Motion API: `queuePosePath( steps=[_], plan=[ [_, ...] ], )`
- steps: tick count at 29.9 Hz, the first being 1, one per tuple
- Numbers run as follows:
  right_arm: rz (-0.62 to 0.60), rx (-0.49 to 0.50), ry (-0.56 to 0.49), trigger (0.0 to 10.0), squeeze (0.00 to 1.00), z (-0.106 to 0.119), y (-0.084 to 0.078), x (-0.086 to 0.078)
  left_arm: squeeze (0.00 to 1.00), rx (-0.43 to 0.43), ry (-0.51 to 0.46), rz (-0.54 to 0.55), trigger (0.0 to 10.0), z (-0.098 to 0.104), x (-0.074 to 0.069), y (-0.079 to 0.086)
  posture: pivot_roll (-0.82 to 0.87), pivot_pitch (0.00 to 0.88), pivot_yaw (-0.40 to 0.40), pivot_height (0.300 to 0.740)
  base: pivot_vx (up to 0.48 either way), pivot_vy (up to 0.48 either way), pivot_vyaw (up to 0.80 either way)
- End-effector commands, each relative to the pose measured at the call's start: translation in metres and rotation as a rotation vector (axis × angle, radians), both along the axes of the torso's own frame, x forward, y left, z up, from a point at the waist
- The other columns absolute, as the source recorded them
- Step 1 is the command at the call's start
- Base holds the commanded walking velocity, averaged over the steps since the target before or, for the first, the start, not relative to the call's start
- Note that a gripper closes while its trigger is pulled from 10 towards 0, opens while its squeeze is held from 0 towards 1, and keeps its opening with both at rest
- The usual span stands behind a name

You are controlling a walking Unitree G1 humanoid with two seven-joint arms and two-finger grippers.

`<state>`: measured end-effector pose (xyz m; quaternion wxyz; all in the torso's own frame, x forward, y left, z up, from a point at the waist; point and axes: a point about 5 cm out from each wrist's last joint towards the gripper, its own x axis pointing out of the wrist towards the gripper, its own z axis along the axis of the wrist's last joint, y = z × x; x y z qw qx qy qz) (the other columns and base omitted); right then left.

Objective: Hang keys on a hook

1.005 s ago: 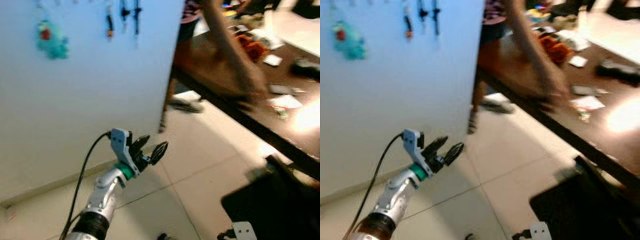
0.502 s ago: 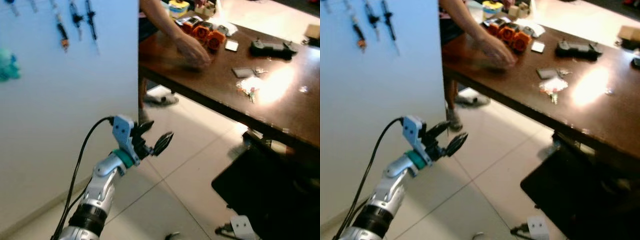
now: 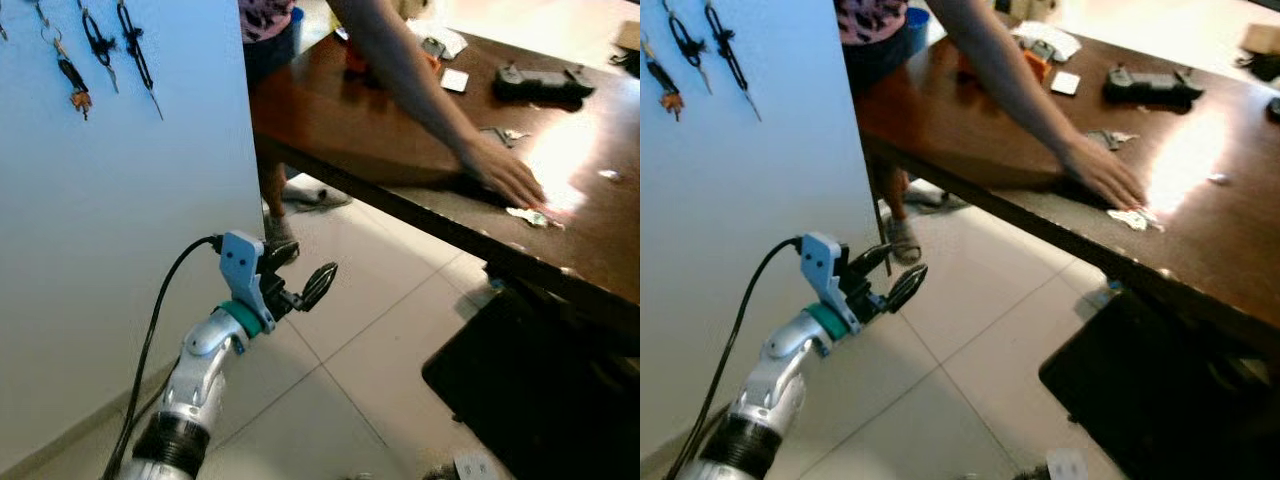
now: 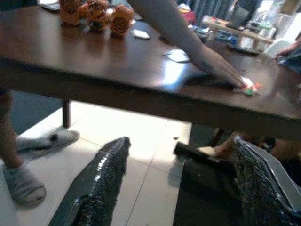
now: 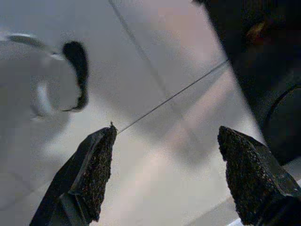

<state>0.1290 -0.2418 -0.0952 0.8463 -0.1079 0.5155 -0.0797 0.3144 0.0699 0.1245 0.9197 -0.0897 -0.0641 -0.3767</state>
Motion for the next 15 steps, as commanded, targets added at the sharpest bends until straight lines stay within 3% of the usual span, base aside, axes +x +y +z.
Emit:
queuePosePath(
  steps=[1,15],
  plan=[
    [0.005,0.008,0.012,10.0,0.0,-0.0022,0.004,-0.0035,0.0,0.028,0.017,0.02,10.0,-0.0066,-0.0018,0.0098,-0.06,0.046,0.089,0.74,0.0,-0.469,0.0],
    [-0.003,0.011,0.017,10.0,0.0,-0.0029,0.005,-0.0046,0.0,0.032,0.012,0.005,10.0,-0.0044,-0.0038,0.0055,-0.06,0.046,0.088,0.74,0.0,-0.469,0.0]
  ],
)
